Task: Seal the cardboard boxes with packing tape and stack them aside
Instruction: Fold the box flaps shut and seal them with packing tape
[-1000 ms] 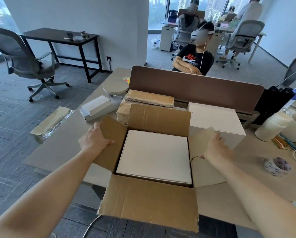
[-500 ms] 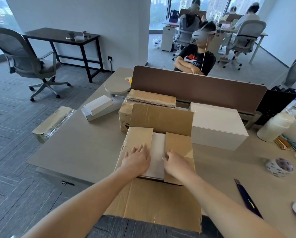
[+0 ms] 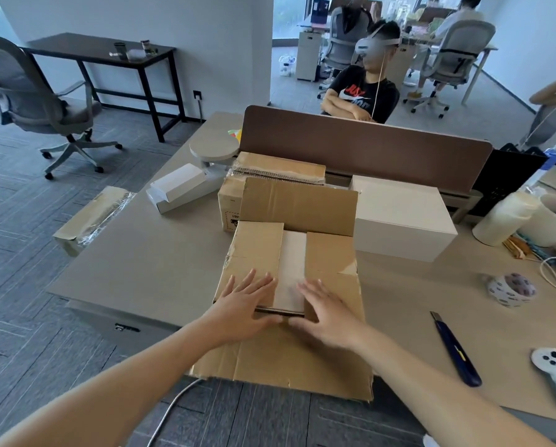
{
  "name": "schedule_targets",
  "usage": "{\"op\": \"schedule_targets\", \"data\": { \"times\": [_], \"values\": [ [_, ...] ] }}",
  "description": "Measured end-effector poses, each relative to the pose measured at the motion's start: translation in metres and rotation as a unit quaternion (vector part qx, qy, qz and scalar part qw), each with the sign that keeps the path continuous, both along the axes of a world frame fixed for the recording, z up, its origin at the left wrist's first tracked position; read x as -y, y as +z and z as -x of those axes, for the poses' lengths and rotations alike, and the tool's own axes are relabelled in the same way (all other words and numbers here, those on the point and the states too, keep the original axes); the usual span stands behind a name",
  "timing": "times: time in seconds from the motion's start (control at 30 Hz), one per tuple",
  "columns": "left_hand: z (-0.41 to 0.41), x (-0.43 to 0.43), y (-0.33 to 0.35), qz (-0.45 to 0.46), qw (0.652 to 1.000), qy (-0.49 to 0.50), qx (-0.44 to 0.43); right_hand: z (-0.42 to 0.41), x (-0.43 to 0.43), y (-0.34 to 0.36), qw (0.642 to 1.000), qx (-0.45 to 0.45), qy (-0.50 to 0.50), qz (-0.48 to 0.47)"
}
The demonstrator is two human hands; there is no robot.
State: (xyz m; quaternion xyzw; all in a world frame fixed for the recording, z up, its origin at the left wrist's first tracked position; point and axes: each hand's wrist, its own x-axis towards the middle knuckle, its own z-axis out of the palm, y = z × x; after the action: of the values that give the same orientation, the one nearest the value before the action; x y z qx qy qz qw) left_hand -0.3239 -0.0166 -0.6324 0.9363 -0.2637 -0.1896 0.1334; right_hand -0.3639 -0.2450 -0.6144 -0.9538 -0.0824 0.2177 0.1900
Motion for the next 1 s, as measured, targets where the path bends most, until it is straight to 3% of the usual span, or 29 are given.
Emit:
{"op": "schedule_targets", "data": {
  "times": [0.17, 0.37, 0.47, 0.6, 0.73, 0.83, 0.9, 1.0],
  "values": [
    [0.024, -0.028, -0.004, -0.026, 0.994, -0.102, -0.004, 0.04, 0.0, 0.003, 0.985, -0.029, 0.131, 0.104],
    [0.037, -0.036, -0.008, -0.085, 0.985, -0.148, 0.008, 0.049, -0.01, -0.003, 0.978, -0.041, 0.141, 0.148],
    [0.031, -0.033, 0.012, -0.063, 0.987, -0.12, -0.086, 0.039, -0.01, 0.019, 0.981, -0.11, 0.121, 0.106],
    [0.007, -0.03, 0.055, 0.022, 0.968, -0.05, -0.246, 0.01, 0.006, 0.054, 0.964, -0.256, 0.064, -0.033],
    [-0.017, -0.026, 0.071, 0.119, 0.941, -0.041, -0.314, -0.016, 0.017, 0.069, 0.95, -0.3, 0.043, -0.077],
    [-0.036, -0.021, 0.085, 0.142, 0.947, -0.035, -0.285, -0.032, 0.028, 0.077, 0.965, -0.235, 0.021, -0.113],
    [-0.053, -0.015, 0.093, 0.13, 0.973, -0.005, -0.192, -0.045, 0.035, 0.08, 0.984, -0.138, 0.007, -0.113],
    [-0.074, -0.002, 0.094, 0.081, 0.995, 0.038, -0.047, -0.062, 0.036, 0.076, 0.999, 0.045, 0.007, 0.012]
  ]
}}
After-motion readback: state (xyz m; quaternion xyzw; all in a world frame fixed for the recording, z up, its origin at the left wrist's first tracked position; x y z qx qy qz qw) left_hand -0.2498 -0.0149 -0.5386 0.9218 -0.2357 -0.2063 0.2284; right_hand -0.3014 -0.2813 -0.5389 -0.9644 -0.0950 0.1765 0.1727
